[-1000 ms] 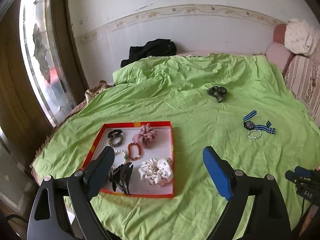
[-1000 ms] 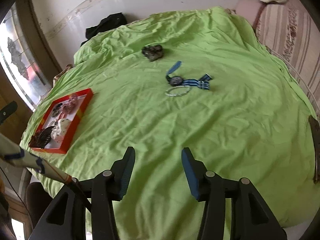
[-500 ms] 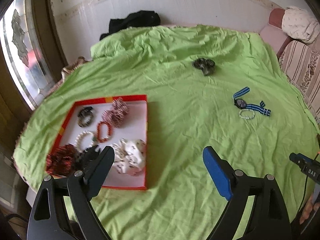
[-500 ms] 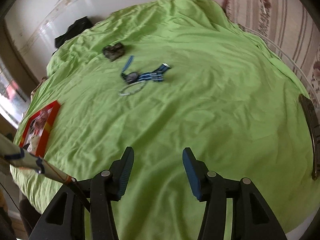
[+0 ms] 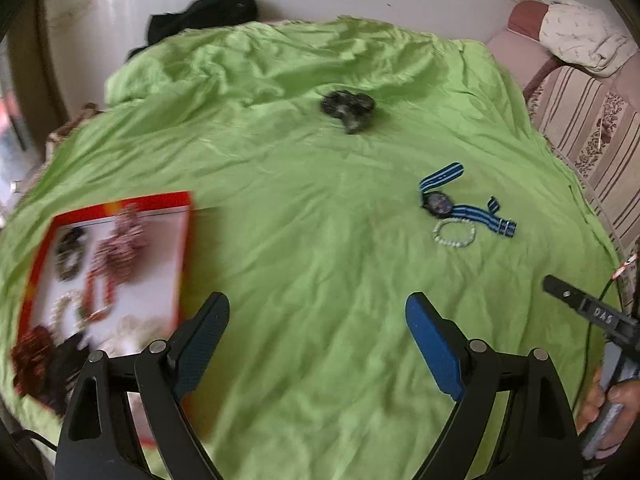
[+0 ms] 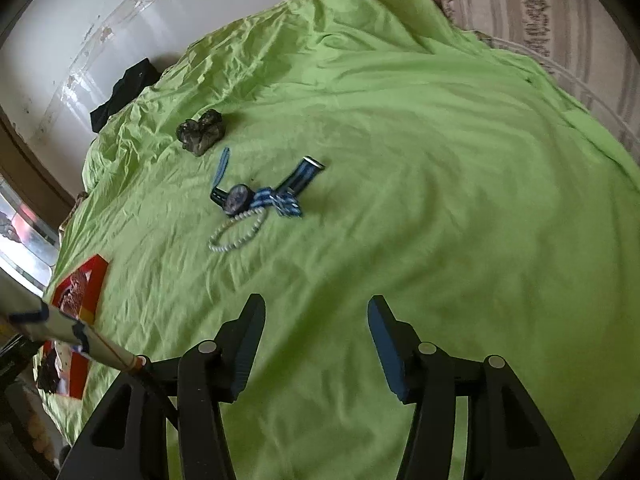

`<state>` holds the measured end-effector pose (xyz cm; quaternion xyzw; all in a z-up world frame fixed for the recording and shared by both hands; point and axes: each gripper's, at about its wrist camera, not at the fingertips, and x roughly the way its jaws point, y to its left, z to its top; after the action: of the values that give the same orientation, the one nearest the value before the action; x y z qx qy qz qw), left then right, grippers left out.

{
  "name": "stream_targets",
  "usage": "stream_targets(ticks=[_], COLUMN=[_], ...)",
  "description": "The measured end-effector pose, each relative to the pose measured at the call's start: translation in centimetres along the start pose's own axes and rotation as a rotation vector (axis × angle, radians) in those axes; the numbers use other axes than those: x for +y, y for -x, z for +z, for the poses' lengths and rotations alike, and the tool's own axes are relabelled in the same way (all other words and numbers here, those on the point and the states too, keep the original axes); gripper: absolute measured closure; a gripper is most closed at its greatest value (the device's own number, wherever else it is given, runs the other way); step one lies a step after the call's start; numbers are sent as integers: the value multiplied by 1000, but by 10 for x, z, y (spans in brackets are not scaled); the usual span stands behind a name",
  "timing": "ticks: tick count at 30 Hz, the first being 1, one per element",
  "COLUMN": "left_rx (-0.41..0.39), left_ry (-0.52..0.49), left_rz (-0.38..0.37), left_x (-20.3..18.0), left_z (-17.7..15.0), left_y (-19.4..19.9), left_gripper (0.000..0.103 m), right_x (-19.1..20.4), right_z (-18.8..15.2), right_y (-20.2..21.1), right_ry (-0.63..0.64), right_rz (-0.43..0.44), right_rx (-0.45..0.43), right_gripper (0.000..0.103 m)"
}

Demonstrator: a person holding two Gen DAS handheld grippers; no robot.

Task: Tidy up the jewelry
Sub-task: 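Move both open tools toward the blue-striped watch and white bead bracelet, then grasp the blue-striped watch strap with the left tool while the right tool grasps the white bead bracelet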

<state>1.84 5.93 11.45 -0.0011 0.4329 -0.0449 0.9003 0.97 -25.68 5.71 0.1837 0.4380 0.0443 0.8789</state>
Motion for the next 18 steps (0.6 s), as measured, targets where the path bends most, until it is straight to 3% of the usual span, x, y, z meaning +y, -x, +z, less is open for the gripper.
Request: stream_targets(ticks=[3, 7, 14, 15, 17, 18], left_rx=[9, 16, 41, 40, 43, 50], left_ry=[-22, 3, 119, 116, 91, 79], left_rz=[-17, -43, -97, -96, -99, -107], left_x=[-9, -9, 7, 5, -4, -9], left_z=[16, 37, 62, 65, 71, 74], left_y=[-22, -46, -79, -84, -94, -99], left_gripper=[24, 25, 25, 25, 25, 25], right_x=[11, 27, 45, 51, 62, 66], right_z=[11, 26, 46, 47, 45, 41], right_y=[-21, -57, -103, -107, -111, -110], right_ry=[7, 17, 0, 29, 106, 150], right_rz=[45, 89, 40, 6, -89, -118], right_rx=[13, 48, 47, 53, 50, 47], right_gripper=[45, 45, 45, 48, 75, 81])
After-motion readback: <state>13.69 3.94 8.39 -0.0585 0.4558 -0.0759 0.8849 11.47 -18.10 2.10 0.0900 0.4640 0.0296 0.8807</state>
